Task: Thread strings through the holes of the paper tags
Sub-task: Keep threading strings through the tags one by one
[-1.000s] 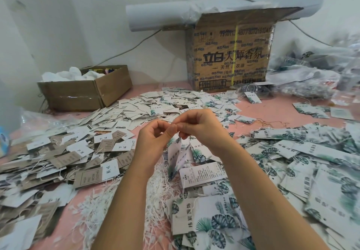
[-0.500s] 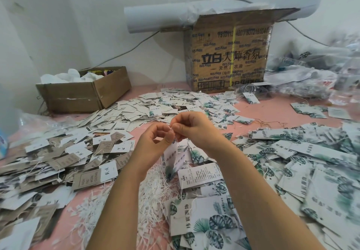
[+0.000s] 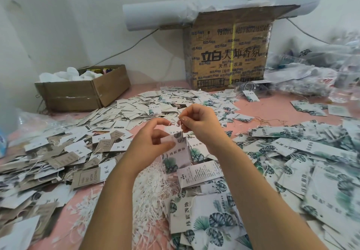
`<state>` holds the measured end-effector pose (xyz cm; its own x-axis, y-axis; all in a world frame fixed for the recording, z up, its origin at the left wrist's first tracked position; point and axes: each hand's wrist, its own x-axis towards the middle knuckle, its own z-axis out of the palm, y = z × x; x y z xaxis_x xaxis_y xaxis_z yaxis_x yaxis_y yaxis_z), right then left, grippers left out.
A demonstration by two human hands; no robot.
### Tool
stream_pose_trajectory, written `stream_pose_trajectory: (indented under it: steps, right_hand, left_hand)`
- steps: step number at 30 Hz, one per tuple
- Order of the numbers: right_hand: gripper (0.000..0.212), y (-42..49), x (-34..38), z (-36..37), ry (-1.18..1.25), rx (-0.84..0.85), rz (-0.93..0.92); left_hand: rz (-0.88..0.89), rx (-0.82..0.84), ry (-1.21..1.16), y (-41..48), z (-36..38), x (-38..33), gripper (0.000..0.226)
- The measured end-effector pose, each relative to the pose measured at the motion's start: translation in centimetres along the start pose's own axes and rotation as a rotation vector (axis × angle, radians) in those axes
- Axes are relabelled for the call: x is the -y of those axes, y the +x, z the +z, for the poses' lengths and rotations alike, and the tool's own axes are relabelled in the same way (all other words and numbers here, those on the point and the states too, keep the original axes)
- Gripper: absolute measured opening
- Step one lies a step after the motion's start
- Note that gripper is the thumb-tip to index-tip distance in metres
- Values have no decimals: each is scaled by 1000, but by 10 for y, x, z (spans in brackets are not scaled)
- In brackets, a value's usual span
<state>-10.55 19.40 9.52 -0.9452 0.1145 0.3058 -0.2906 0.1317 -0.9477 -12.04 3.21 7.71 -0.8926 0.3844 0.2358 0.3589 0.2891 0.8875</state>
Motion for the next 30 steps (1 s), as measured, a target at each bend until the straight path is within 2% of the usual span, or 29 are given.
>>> stream_pose_trajectory:
  steps: [4, 8, 11, 13, 15, 18, 21, 24, 26, 28, 30]
  right_hand:
    - [27, -1, -5, 1, -199, 89, 29]
    - [18, -3, -6, 7, -71, 255, 118]
    - [19, -2, -4, 6, 126, 309, 168]
    - [22, -2, -3, 4, 141, 351, 181]
    - [16, -3, -1, 3, 14, 371, 160]
    - [13, -5, 1, 2, -129, 375, 174]
    - [12, -5, 5, -5, -293, 358, 250]
    - [23, -4, 8, -19, -624, 348, 285]
    - [28, -6, 9, -29, -838, 432, 319]
    - [29, -8, 10, -34, -999, 535, 408]
    - [17, -10, 13, -33, -1114, 603, 488]
  left_hand:
    - [98, -192, -96, 1, -5, -3, 38]
    - [163, -292, -134, 0, -6, -5, 37]
    - [176, -325, -140, 1, -7, -6, 33]
    - [163, -343, -126, 1, -8, -5, 32]
    - [142, -348, -109, 2, -9, -4, 29]
    - [59, -320, -58, 0, -8, -2, 8]
    - [-29, -294, 13, 0, -11, 9, 18]
    - [-133, -207, 225, 2, -13, 25, 7]
    - [-208, -129, 367, 3, -10, 37, 3]
    - [-270, -108, 439, 3, -6, 47, 11]
    - [-302, -121, 492, 2, -3, 53, 21]
